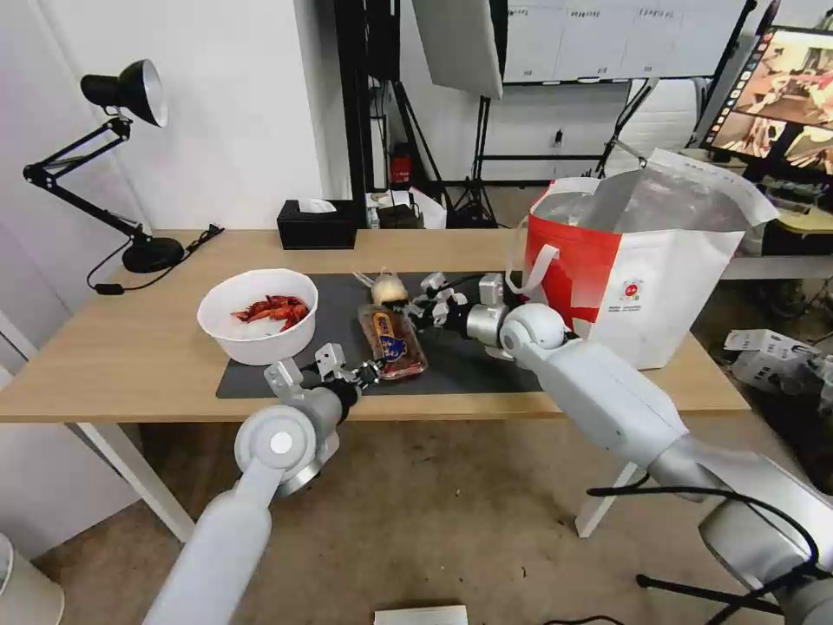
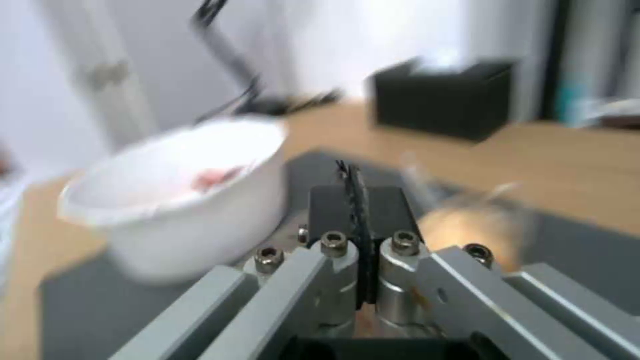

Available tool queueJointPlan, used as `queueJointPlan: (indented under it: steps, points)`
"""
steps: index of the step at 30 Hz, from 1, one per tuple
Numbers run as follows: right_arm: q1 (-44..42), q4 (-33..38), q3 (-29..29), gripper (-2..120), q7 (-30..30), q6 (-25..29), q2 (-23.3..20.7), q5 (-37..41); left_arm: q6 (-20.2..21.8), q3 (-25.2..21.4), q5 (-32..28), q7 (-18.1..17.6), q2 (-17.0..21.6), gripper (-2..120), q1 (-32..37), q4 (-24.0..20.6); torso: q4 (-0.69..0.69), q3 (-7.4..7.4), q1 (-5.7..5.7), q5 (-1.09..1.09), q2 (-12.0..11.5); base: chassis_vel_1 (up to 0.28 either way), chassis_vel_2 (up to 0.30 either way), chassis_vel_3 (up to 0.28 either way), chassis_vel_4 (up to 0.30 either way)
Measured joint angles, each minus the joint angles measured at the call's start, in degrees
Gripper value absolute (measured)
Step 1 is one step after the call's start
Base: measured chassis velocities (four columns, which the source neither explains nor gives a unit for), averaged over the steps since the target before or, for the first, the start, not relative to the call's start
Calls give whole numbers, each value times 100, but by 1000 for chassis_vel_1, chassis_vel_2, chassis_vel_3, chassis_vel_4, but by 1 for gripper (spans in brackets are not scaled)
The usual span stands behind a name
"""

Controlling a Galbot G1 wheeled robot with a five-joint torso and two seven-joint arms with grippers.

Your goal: Pick up the trash from the table and place it into the takeout bag.

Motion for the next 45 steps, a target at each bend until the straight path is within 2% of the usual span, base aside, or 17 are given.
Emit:
queueJointPlan:
  steps: [3, 5, 9, 10, 15, 17, 18, 20, 21, 24, 26, 28, 33, 36, 37, 39, 45]
  points:
    - [-263, 473, 106, 0, 663, 101, -174, 34, -29, -36, 8, 17, 43, 0, 0, -94, -1, 0, -1, 0, 0, 0, 0, 0, 0]
    - [-631, 999, 302, 8, 1336, 199, -387, 9, -64, -74, 42, 44, 91, 0, -4, -204, -1, 0, -1, 0, 0, 0, 0, 0, 0]
    - [-1007, 1456, 521, 18, 1755, 245, -599, -62, -98, -120, 135, 106, 160, 0, -5, -303, -1, 0, -1, 1, 0, 0, 0, 0, 0]
    - [-1419, 1896, 763, 25, 1978, 244, -825, -124, -149, -147, 250, 179, 228, 0, -3, -387, -1, 0, -1, 2, 0, 0, 0, 0, 0]
    - [-2626, 2924, 1493, 44, 2139, 125, -1474, -378, -352, -173, 494, 433, 382, 0, -76, -525, -3, 0, -2, 3, 0, 0, 0, 0, 0]
    - [-2715, 2993, 1551, 46, 2139, 119, -1523, -403, -375, -173, 516, 461, 392, 0, -94, -529, -3, 0, -2, 3, 0, 0, 0, 0, 0]
    - [-3481, 3533, 2134, 54, 2100, 114, -1904, -738, -547, -143, 703, 680, 446, 0, -366, -517, -1, -1, -2, -4, 1, 0, 0, 0, 0]
    - [-4539, 3984, 2723, 63, 2015, 179, -2023, -1237, -724, 55, 832, 824, 576, 0, -887, -373, -1, 1, -1, 1, 0, 0, 0, 0, 0]
    - [-4539, 3984, 2723, 63, 2015, 179, -2023, -1237, -724, 55, 832, 824, 576, 0, -887, -373, -1, 1, -1, 1, 0, 0, 0, 0, 0]
    - [-6324, 4393, 3462, 80, 1957, 676, -1661, -2248, -995, 893, 1100, 946, 734, 0, -2468, 201, -1, 0, -1, -1, 0, 0, 0, 0, 0]
    - [-6506, 4358, 3527, 82, 1951, 780, -1547, -2374, -1046, 1060, 1139, 946, 706, 0, -2726, 326, -1, 1, -1, 1, -1, 0, 0, 0, 0]
    - [-6915, 4259, 3681, 93, 1937, 1029, -1202, -2712, -1181, 1662, 1356, 949, 523, 0, -3507, 783, -2, 0, -1, 4, 0, 0, 0, 0, 0]
    - [-7153, 4227, 3733, 100, 1931, 1133, -869, -2941, -1326, 2513, 1883, 963, 149, 0, -4347, 1499, -4, 0, 0, 3, 0, 0, 0, 0, 0]
    - [-7172, 4243, 3759, 100, 1935, 1140, -714, -3031, -1437, 3225, 2735, 1047, -401, 0, -4968, 2270, -1, 1, 1, 1, -1, 0, 0, 0, 0]
    - [-7172, 4243, 3759, 100, 1935, 1140, -714, -3031, -1437, 3225, 2735, 1047, -401, 0, -4968, 2270, -1, 1, 1, 1, -1, 0, 0, 0, 0]
    - [-7191, 4325, 3829, 100, 1939, 1133, -655, -3075, -1447, 3684, 3562, 1127, -900, 0, -5403, 2919, 0, 2, 1, 2, -1, 0, 0, 0, 0]
    - [-7333, 4399, 3909, 100, 1933, 1128, -576, -3191, -1449, 4179, 4397, 1379, -1669, 0, -5897, 3743, -3, 1, 1, 2, -1, 0, 0, 0, 0]
